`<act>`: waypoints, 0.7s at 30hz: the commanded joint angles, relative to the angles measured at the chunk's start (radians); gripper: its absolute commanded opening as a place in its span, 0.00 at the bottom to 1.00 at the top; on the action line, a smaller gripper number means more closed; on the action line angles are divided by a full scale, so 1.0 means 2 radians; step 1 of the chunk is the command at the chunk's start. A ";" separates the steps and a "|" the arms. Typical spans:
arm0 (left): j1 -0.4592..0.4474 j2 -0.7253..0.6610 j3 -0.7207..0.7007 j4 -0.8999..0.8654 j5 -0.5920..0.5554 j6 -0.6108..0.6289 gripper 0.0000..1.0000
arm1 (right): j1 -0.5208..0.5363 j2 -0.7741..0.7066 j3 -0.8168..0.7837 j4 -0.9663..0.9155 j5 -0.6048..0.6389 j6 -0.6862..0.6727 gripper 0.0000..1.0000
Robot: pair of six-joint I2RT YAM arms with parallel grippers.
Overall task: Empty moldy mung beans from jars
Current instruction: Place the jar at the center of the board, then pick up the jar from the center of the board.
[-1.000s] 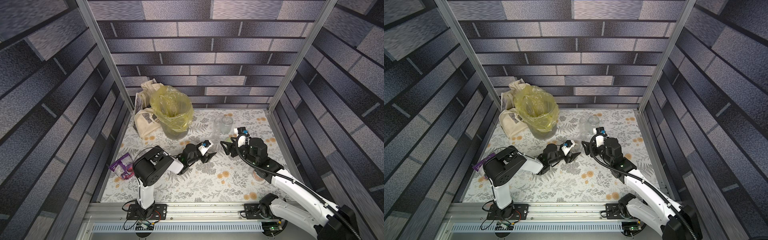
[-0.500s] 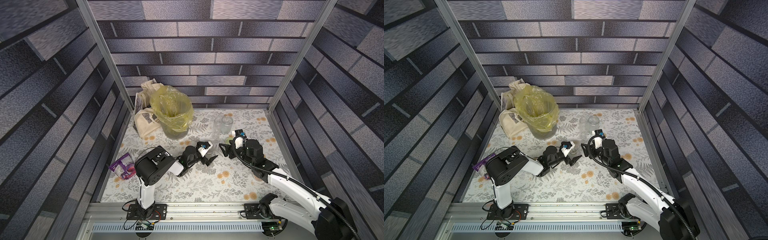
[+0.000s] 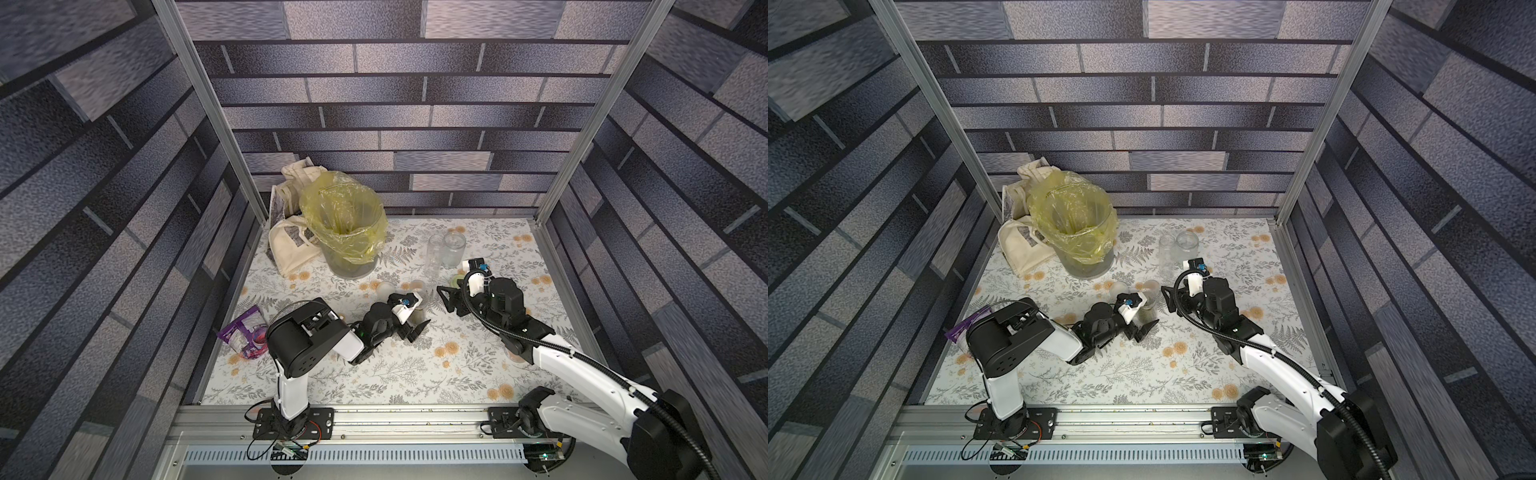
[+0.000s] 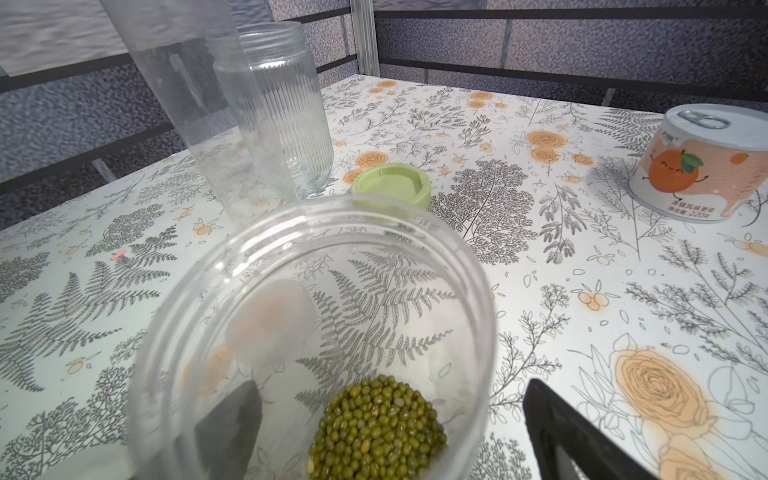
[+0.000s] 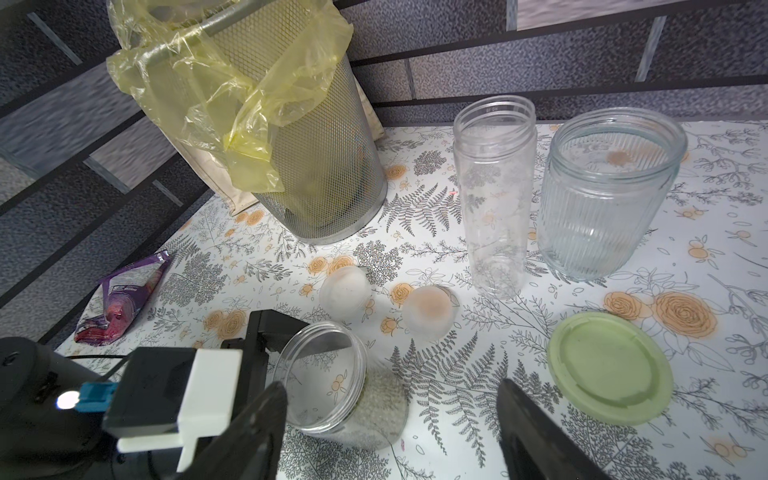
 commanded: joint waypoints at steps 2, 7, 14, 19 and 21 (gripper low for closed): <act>0.004 0.037 0.000 0.048 -0.005 -0.022 1.00 | -0.003 -0.001 0.015 0.012 0.002 -0.004 0.80; 0.009 0.069 0.006 0.080 -0.004 -0.027 1.00 | -0.004 -0.005 0.009 0.016 0.005 -0.001 0.80; 0.012 0.086 0.013 0.101 -0.012 -0.030 1.00 | -0.004 -0.002 0.003 0.024 0.004 0.005 0.80; 0.014 0.097 0.020 0.113 -0.018 -0.027 1.00 | -0.005 0.007 0.002 0.034 0.001 0.009 0.80; 0.015 0.101 0.025 0.115 -0.022 -0.027 1.00 | -0.005 0.009 0.001 0.037 0.000 0.010 0.80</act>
